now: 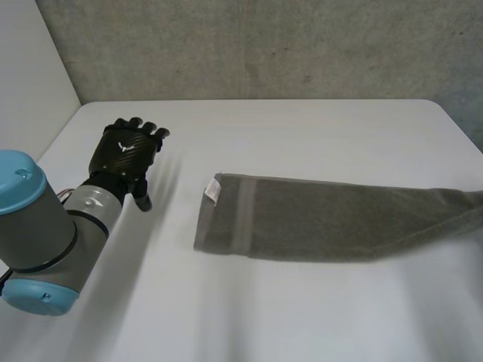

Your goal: Fold the towel.

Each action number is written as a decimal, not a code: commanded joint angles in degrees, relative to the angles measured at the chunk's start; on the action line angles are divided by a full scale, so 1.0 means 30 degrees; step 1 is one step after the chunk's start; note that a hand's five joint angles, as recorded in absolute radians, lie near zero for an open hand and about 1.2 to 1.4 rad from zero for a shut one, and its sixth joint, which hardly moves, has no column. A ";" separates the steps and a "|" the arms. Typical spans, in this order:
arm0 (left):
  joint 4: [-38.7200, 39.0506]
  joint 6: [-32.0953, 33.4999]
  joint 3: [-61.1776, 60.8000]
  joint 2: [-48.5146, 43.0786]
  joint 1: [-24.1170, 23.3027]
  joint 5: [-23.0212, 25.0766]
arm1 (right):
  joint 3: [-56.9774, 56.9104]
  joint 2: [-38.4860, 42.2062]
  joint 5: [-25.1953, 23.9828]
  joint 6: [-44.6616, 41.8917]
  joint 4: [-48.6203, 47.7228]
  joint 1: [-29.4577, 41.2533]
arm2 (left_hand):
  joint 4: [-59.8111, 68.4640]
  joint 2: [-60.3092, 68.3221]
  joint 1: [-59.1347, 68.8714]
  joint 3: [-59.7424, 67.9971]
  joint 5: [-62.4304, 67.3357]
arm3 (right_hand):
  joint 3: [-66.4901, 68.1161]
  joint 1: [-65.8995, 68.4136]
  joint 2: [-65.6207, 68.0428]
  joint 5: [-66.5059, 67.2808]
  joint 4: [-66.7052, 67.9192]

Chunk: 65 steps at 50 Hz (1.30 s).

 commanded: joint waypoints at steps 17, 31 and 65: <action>0.0055 -0.0050 0.0250 0.1409 -0.0230 -0.0193 | -0.7697 0.4711 -0.0320 0.3533 0.1842 1.8054 | -0.1629 -0.1556 -0.1663 -0.1310 -0.4174 | 0.1254 0.1402 0.1695 0.1445 0.1028; 0.0055 -0.0929 0.0775 0.0913 -0.0317 -0.0134 | -0.6850 0.6419 -0.1637 0.2242 0.1638 1.9674 | -0.1573 -0.1500 -0.1607 -0.1254 -0.4118 | -2.2079 -2.1931 -2.1638 -2.1888 -2.2305; -0.0355 -0.0694 0.6754 -0.7556 -0.5240 -0.1921 | 0.3200 -0.0235 -0.1670 1.0006 0.0233 0.9918 | -0.1068 -0.0995 -0.1102 -0.0750 -0.3613 | -1.8077 -1.7929 -1.7636 -1.7886 -1.8303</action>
